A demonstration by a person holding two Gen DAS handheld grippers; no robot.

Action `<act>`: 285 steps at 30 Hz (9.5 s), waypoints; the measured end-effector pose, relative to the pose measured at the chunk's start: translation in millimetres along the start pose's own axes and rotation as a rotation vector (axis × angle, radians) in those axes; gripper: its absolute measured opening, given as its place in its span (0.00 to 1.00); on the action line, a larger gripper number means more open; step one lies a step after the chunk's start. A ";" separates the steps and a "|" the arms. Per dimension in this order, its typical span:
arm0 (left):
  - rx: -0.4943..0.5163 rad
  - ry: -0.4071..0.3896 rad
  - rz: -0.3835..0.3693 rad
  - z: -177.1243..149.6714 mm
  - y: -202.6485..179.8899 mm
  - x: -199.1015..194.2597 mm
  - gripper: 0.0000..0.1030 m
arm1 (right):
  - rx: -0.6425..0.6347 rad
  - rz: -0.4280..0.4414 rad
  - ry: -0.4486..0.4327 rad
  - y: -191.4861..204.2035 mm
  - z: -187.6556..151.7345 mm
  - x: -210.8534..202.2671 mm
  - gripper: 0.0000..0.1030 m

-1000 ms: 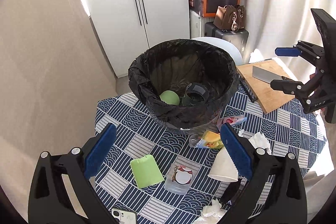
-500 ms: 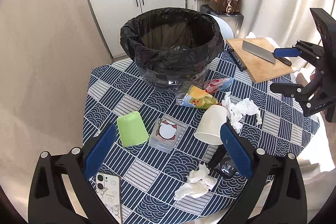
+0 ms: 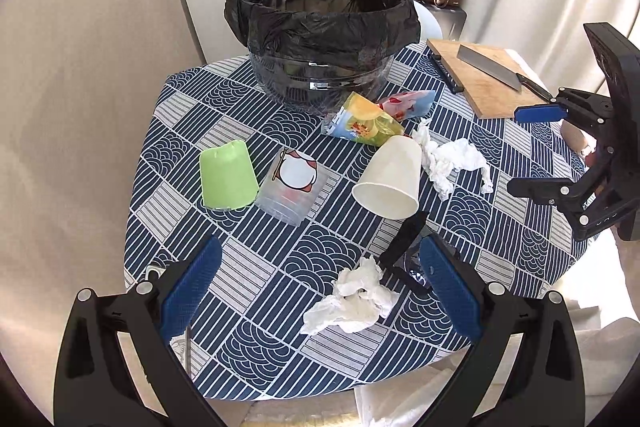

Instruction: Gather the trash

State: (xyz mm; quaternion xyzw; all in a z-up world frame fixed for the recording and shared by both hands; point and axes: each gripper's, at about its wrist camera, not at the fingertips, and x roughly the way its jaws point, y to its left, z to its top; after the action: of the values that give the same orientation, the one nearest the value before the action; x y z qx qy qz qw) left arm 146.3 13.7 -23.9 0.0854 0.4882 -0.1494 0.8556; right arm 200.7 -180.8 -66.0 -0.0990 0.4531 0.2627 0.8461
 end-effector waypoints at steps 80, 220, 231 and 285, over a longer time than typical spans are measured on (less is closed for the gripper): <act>0.135 0.236 -0.129 -100.0 -26.2 123.1 0.39 | 0.074 0.291 0.269 39.8 -42.6 120.5 0.57; 0.414 -0.251 -0.071 267.5 91.9 83.3 0.91 | 0.235 -0.269 -0.172 -124.9 213.4 27.4 0.84; 0.351 -0.292 -0.095 236.1 93.3 49.7 0.94 | 0.206 -0.253 -0.178 -104.0 188.3 4.2 0.86; 0.144 0.059 0.047 90.0 98.3 92.5 0.94 | 0.338 -0.167 0.051 -113.9 10.4 25.6 0.86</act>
State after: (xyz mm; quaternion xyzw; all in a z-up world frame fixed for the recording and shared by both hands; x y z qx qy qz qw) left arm 296.8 64.0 -57.7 0.1626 0.4992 -0.1614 0.8357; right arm 280.6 -263.4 -89.1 0.0006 0.5023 0.1094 0.8578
